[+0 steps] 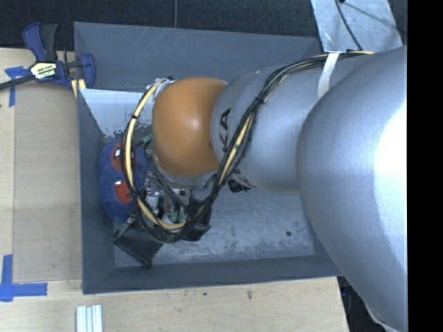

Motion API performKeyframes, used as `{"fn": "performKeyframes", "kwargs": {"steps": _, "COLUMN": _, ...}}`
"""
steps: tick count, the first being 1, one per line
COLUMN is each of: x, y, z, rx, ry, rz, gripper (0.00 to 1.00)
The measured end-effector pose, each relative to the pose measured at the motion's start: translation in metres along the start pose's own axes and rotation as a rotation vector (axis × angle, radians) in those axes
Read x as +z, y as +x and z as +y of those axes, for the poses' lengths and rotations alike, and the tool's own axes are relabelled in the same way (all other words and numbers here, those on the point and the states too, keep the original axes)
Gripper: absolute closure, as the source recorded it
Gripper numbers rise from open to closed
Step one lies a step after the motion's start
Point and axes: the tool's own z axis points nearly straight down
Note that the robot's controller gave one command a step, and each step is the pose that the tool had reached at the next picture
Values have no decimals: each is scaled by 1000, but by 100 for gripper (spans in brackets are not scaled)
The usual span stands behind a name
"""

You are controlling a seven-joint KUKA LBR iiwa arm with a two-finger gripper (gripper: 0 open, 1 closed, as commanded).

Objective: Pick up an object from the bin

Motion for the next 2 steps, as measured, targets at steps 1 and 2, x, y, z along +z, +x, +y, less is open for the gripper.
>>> {"fn": "performKeyframes", "kwargs": {"steps": 1, "x": -5, "y": 1, "z": -1, "rx": -2, "ry": 3, "rz": 5, "gripper": 100}}
{"fn": "performKeyframes", "kwargs": {"steps": 2, "x": -4, "y": 2, "z": -1, "rx": -4, "ry": 5, "rz": 9, "gripper": 100}}
